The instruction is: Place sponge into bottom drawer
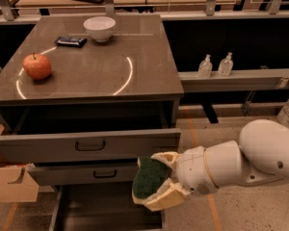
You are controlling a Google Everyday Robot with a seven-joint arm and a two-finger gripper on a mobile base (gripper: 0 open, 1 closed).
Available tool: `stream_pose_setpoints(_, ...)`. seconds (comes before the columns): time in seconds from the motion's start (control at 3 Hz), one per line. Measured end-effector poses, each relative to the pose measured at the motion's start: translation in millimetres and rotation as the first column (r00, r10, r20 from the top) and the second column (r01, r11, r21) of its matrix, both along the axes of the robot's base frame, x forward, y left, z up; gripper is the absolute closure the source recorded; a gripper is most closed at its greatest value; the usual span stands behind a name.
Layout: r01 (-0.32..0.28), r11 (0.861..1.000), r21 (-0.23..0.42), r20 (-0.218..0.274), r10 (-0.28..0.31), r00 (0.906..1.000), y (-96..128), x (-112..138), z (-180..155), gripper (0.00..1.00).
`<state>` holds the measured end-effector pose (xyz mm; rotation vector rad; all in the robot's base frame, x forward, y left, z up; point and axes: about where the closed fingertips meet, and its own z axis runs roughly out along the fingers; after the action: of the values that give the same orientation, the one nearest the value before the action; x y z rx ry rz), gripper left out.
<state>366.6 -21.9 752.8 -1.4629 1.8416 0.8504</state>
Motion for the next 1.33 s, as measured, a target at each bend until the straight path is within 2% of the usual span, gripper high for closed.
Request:
stream_pose_setpoints(0.33, -0.003, 1.000, -0.002, -0.003, 0.003, 1.0000, 1, -2, -2, 1.00)
stream_pose_setpoints(0.67, -0.003, 1.000, -0.002, 0.011, 0.003, 0.9999, 6, 0, -24, 1.00)
stream_pose_setpoints(1.0, -0.037, 0.999, -0.002, 0.047, 0.037, 0.9982, 24, 14, -88, 1.00)
stream_pose_setpoints(1.33, -0.072, 0.997, 0.002, 0.053, 0.072, 0.9960, 38, 20, -146, 1.00)
